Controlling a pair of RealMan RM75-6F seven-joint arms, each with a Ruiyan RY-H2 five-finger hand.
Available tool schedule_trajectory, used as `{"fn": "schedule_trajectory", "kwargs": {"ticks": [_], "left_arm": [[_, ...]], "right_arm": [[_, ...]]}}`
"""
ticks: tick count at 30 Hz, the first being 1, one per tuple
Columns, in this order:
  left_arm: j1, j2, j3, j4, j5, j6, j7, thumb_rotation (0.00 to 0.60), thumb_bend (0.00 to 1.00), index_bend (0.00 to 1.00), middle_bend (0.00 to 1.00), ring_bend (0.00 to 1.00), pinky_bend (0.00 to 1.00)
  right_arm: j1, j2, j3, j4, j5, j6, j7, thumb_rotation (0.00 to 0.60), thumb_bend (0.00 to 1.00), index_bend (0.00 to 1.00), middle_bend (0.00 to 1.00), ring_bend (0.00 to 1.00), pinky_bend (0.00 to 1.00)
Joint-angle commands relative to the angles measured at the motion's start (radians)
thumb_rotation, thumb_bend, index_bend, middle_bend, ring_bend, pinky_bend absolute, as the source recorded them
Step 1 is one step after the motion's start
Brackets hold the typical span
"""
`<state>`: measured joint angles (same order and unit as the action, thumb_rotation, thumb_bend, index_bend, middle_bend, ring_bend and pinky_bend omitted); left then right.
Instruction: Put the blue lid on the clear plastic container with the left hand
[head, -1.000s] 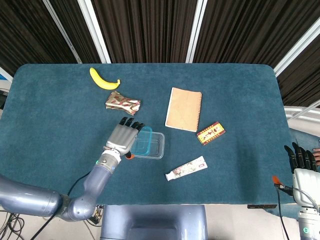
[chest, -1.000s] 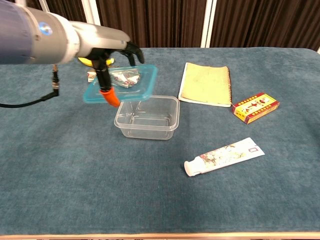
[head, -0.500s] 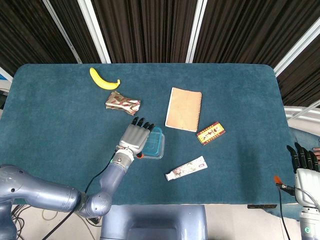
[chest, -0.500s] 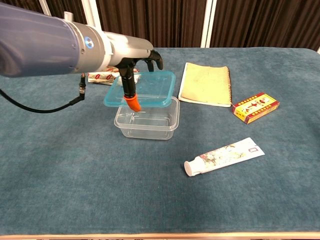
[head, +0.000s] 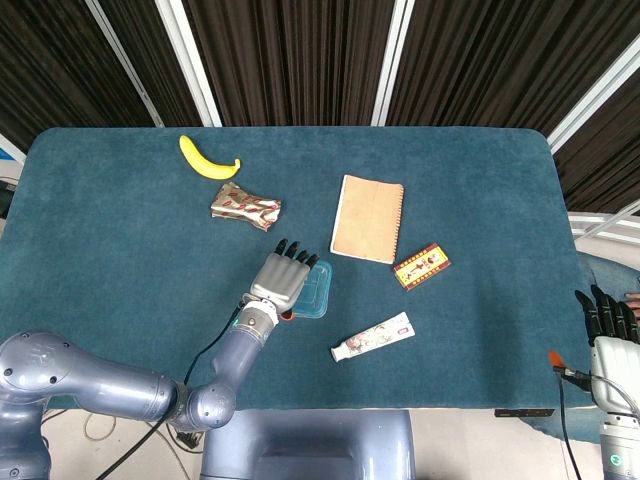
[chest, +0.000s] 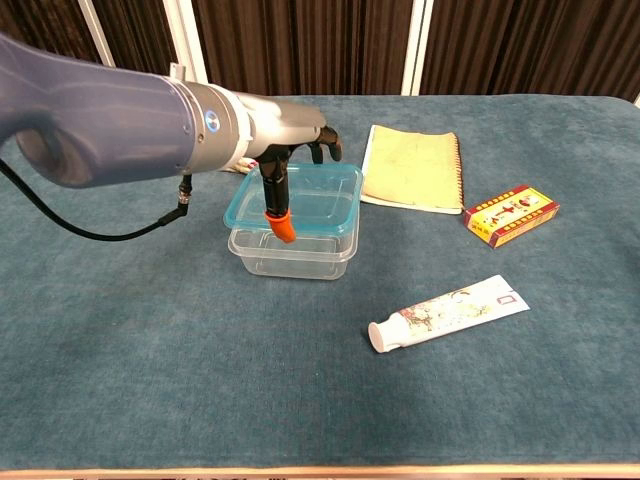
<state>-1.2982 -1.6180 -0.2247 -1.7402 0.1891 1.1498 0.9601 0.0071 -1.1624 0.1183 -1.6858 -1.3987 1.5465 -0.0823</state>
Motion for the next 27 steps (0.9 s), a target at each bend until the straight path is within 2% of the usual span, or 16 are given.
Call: {"fn": "schedule_trajectory", "kwargs": {"ticks": [1, 15, 27], "left_arm": [[-0.003, -0.010, 0.001, 0.007, -0.009, 0.010, 0.008, 0.600, 0.21, 0.13, 0.26, 0.00, 0.00], [-0.019, -0.063, -0.019, 0.039, -0.076, 0.090, 0.065, 0.600, 0.21, 0.13, 0.26, 0.00, 0.00], [-0.009, -0.103, -0.043, 0.063, -0.114, 0.115, 0.088, 0.600, 0.21, 0.13, 0.26, 0.00, 0.00]], "right_arm": [[0.000, 0.000, 0.000, 0.000, 0.000, -0.001, 0.001, 0.600, 0.27, 0.09, 0.01, 0.04, 0.00], [0.001, 0.001, -0.001, 0.001, -0.004, -0.002, 0.007, 0.600, 0.27, 0.09, 0.01, 0.04, 0.00], [0.001, 0.001, 0.001, 0.001, -0.003, -0.002, 0.008, 0.600, 0.27, 0.09, 0.01, 0.04, 0.00]]}}
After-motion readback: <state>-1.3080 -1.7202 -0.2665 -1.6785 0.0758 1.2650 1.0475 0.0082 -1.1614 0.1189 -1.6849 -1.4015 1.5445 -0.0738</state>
